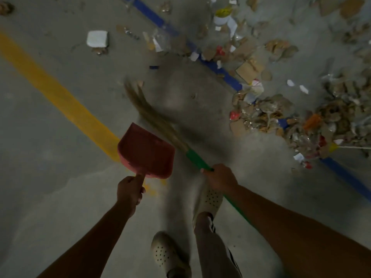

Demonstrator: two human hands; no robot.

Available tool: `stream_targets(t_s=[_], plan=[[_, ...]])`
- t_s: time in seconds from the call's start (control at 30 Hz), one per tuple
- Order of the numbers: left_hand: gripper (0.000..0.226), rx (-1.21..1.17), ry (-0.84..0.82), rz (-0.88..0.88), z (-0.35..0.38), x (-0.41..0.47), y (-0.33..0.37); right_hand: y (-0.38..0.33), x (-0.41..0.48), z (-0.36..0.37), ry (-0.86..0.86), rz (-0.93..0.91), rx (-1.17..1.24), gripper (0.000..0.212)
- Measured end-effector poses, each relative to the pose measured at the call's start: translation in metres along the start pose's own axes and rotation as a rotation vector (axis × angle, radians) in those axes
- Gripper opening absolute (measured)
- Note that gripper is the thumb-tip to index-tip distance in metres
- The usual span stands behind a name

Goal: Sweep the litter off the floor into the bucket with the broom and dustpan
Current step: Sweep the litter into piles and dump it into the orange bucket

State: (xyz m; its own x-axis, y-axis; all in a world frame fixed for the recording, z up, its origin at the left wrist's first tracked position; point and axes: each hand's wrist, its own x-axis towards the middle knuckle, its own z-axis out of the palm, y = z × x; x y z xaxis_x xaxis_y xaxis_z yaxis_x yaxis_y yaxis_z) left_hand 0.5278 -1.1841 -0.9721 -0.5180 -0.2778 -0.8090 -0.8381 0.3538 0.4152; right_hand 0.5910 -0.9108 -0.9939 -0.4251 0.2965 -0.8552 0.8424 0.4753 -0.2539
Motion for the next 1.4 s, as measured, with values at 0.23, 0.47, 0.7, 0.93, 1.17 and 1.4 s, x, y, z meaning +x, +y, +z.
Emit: stream_targets(t_s=[0.23, 0.47, 0.7, 0.93, 1.17, 1.4], plan=[[0.044, 0.112, -0.066, 0.051, 0.065, 0.011, 0.051, 0.076, 0.045, -0.089, 0.224, 0.264, 0.146, 0.060], [0.042, 0.160, -0.083, 0.088, 0.112, 0.008, 0.093, 0.132, 0.057, -0.132, 0.566, 0.262, 0.490, 0.078], [0.049, 0.196, -0.108, 0.091, 0.125, 0.005, 0.120, 0.087, 0.012, -0.132, 0.473, 0.187, 0.534, 0.049], [0.059, 0.245, -0.111, 0.082, 0.100, 0.019, 0.126, 0.037, -0.010, -0.098, 0.388, -0.024, 0.540, 0.068], [0.067, 0.254, -0.076, 0.090, 0.028, 0.052, 0.107, -0.042, -0.023, -0.067, 0.257, -0.141, 0.300, 0.056], [0.060, 0.123, -0.036, -0.034, -0.064, 0.106, 0.097, -0.142, 0.007, 0.000, 0.031, -0.236, 0.015, 0.048]])
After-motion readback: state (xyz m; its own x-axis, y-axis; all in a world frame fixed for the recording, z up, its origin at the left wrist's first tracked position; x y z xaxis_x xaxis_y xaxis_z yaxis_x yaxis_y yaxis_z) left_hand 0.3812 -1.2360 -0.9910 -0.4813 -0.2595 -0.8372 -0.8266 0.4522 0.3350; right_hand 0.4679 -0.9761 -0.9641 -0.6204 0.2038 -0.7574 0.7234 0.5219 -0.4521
